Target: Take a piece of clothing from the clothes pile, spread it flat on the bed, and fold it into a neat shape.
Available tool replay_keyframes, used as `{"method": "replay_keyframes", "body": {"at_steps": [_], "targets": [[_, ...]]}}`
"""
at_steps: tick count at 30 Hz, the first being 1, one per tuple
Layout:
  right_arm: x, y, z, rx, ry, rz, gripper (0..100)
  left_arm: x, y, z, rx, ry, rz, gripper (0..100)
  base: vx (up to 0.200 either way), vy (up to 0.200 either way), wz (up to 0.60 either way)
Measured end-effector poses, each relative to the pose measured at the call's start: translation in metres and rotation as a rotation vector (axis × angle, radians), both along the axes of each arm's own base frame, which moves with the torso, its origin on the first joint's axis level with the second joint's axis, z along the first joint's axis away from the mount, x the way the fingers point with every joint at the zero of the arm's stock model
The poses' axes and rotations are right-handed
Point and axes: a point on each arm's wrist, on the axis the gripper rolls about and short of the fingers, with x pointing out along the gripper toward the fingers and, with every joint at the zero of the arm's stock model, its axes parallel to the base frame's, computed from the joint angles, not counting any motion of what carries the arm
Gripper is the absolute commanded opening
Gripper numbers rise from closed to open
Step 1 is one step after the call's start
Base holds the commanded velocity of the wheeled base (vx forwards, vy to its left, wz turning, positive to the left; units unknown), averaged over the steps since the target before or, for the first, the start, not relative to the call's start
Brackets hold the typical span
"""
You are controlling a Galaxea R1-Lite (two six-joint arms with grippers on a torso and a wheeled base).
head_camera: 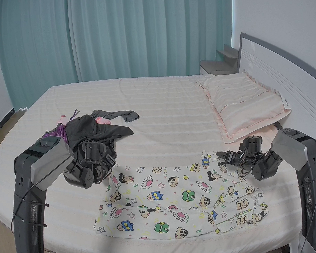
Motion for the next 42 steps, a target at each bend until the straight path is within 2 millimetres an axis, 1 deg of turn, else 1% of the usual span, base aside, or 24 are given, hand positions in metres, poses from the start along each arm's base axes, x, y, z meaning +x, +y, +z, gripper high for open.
{"method": "replay_keyframes", "body": {"at_steps": [3,4,7,9,14,18,24,30,33,42], "targets": [[0.002,0.009,-0.004,-0.002,0.018,0.018,100,-0.001,0.0,0.001,0.0,0.0,0.0,0,0.0,0.0,0.0],[0.003,0.013,-0.005,-0.003,0.024,0.025,0,-0.001,0.0,0.001,0.0,0.001,0.0,0,0.0,0.0,0.0],[0.007,0.022,-0.005,-0.004,0.026,0.042,0,-0.002,0.0,0.002,0.0,0.003,-0.001,0,0.0,0.0,0.0],[0.008,0.023,-0.005,-0.002,0.018,0.045,0,-0.003,0.0,0.003,0.001,0.003,-0.001,0,0.0,0.0,0.0],[0.014,0.014,-0.003,0.023,-0.011,0.015,0,-0.003,0.0,0.005,0.001,-0.002,-0.002,0,0.0,0.0,0.0],[0.017,0.011,0.001,0.059,-0.048,-0.011,0,-0.002,0.0,0.009,0.0,-0.012,-0.002,0,0.0,0.0,0.0],[0.019,0.001,0.005,0.068,-0.085,-0.032,0,-0.001,0.0,0.019,-0.002,-0.037,0.002,0,0.0,0.0,0.0],[0.02,-0.004,0.009,0.07,-0.104,-0.045,0,0.002,0.0,0.027,0.009,-0.068,0.027,0,0.0,0.0,0.0],[0.02,-0.008,0.012,0.072,-0.121,-0.054,0,0.002,0.0,0.028,0.009,-0.074,0.027,0,0.0,0.0,0.0],[0.021,-0.011,0.02,0.109,-0.131,-0.076,0,0.006,-0.001,0.033,0.007,-0.092,0.025,0,0.0,0.0,0.0]]}}
